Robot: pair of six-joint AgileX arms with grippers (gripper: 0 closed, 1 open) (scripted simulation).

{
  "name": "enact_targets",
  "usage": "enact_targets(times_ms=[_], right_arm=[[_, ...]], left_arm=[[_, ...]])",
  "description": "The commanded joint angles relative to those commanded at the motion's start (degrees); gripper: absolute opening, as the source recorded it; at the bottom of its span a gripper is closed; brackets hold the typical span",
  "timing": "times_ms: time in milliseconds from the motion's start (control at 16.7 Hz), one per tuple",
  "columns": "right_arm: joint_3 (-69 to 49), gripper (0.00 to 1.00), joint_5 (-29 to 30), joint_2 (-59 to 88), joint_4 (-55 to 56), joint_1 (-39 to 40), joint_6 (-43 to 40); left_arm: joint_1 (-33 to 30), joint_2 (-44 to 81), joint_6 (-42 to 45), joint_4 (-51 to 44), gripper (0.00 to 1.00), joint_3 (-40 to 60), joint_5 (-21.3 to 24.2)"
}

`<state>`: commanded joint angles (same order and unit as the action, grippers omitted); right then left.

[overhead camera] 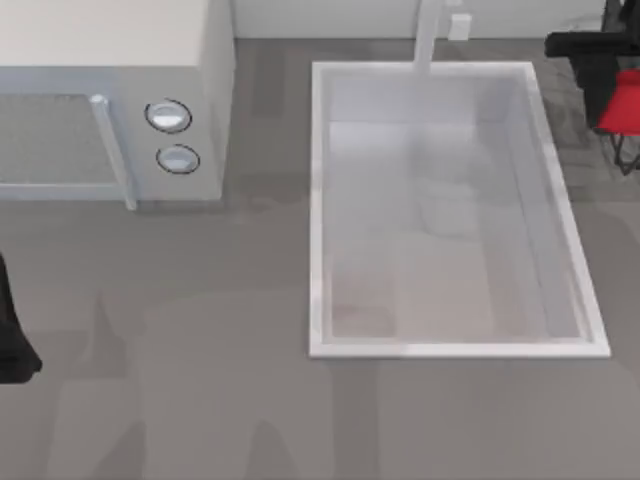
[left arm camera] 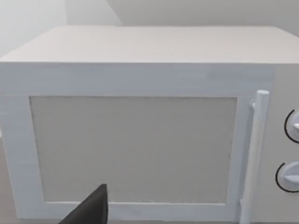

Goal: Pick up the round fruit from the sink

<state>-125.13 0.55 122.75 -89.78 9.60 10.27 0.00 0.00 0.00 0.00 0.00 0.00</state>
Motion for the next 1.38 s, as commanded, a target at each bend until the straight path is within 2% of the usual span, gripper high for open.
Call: enact_targets(times_ms=[240, 480, 1020, 1380], right_arm=[[21.42, 0.00, -0.28, -11.91, 6.01, -6.10, -6.06], [33.96, 0.00, -0.48, -20.47, 10.33, -10.49, -10.43], [37.77, 0.00, -0.52, -22.48, 12.30, -11.42, -11.47], [49.68, 0.00, -0.52, -20.26, 27.53, -11.44, -11.38]], left_arm=[[0.00, 0.00, 0.00, 0.00, 1.00, 0.00, 0.00], [0.00, 0.00, 0.00, 0.00, 1.00, 0.00, 0.00], [0.00, 0.00, 0.00, 0.00, 1.00, 0.00, 0.00], [0.00, 0.00, 0.00, 0.00, 1.00, 0.00, 0.00]])
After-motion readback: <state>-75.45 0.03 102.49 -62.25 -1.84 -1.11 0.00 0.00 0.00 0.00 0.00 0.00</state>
